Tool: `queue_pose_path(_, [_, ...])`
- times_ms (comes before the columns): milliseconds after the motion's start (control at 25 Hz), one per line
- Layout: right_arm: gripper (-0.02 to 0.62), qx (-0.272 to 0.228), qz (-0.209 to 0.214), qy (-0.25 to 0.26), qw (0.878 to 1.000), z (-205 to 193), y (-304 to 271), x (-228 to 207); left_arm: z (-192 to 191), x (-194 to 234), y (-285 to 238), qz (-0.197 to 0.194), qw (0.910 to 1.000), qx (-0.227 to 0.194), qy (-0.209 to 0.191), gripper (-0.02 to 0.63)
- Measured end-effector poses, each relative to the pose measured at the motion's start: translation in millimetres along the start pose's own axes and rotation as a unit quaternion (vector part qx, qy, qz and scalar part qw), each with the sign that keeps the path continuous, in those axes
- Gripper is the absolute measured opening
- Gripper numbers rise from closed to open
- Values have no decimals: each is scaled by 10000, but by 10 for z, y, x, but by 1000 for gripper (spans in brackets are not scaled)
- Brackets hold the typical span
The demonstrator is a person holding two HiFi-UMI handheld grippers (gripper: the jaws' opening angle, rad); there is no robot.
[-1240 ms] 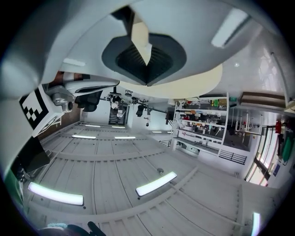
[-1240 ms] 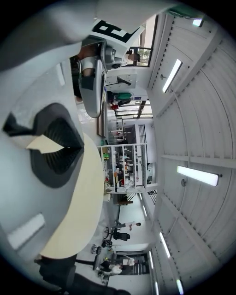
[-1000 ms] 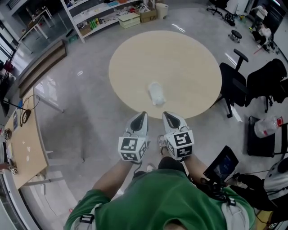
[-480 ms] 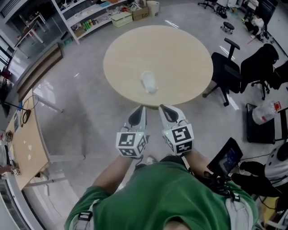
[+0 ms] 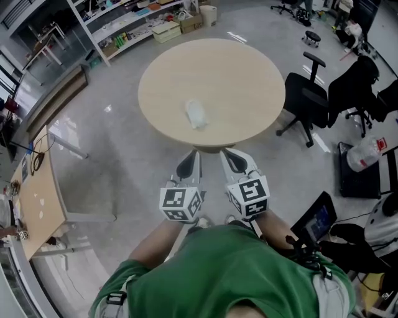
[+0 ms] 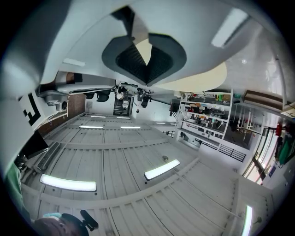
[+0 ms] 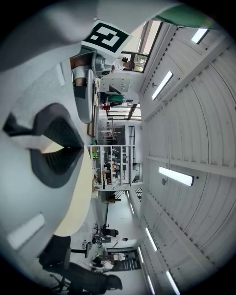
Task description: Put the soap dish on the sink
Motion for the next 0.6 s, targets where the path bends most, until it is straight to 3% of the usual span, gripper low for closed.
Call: queue_pose_path(600, [3, -61, 71, 63, 9999, -13, 118, -32, 20, -93, 30, 95, 9999, -98, -19, 6])
Point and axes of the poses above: the fingertips, and each gripper's own axes: y backward along the fingers, x to its left, z out of its top, the point moved 1 cm from there along y, backward along the fingers, and after that the axes turned 15 degrees about -z, right-handed, at the moved point
